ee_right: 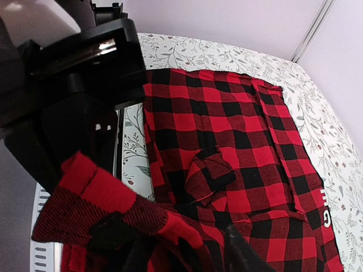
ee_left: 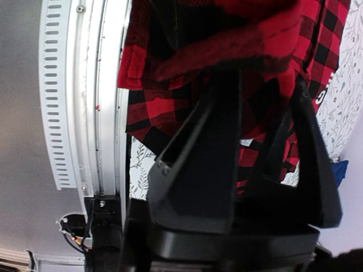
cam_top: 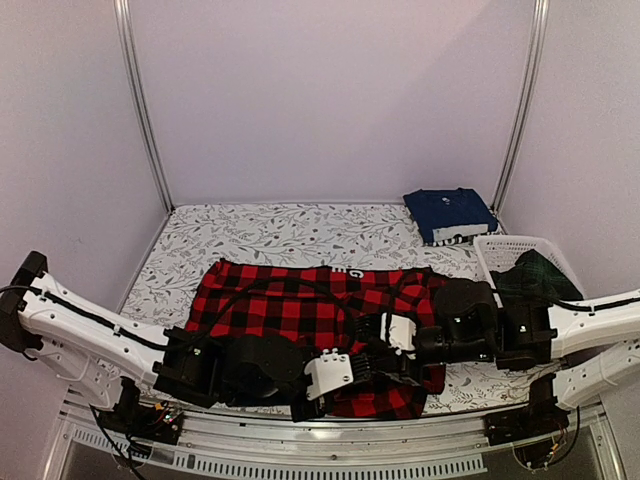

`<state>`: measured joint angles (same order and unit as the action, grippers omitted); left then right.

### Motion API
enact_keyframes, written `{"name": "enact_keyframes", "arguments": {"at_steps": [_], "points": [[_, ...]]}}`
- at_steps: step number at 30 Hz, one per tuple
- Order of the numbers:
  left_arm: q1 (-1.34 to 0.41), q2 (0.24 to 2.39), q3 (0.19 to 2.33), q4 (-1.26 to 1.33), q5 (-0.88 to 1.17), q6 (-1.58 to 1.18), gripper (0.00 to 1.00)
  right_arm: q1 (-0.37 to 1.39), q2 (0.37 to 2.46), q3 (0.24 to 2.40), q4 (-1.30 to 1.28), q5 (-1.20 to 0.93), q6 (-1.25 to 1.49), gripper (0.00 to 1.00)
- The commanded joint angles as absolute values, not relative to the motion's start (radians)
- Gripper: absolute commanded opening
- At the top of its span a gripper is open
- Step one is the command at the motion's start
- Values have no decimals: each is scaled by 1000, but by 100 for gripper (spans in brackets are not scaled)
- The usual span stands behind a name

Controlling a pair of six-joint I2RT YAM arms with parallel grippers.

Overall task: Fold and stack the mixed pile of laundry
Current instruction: Adjust the 1/3-folded shirt at the center of the board.

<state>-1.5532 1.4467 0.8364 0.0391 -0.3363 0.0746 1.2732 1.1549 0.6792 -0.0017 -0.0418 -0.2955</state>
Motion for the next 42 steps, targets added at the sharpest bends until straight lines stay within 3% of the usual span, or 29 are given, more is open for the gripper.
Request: {"name": "enact_keyframes", "arguments": {"at_steps": [1, 7, 12, 17, 22, 26, 32, 37, 42], "points": [[-1543, 1414, 948, -173, -159, 75, 0, 1266, 1059, 717, -59, -61, -261, 73], [-1565, 1370, 982, -337, -32, 113, 0, 1254, 786, 720, -110, 182, -118, 99], [-1595, 1426, 1100, -472, 29, 195, 0, 1132, 743, 694, -103, 269, -26, 99], [-1570, 1452, 1120, -477, 25, 230, 0, 881, 863, 734, -108, 64, 95, 99], [-1437, 1461, 1154, -404, -13, 169, 0, 685, 1164, 871, -128, -236, 166, 82], [-1254, 1514, 1224, -395, 108, 115, 0, 631, 1491, 1033, -189, -398, 154, 69], [-1037, 1625, 1290, -409, 259, 84, 0, 504, 1820, 1204, -273, -582, 158, 51], [-832, 1669, 1284, -399, 416, -39, 0, 407, 1999, 1259, -376, -564, 122, 46], [-670, 1638, 1147, -295, 448, -156, 0, 335, 2041, 1247, -419, -493, 133, 46]]}}
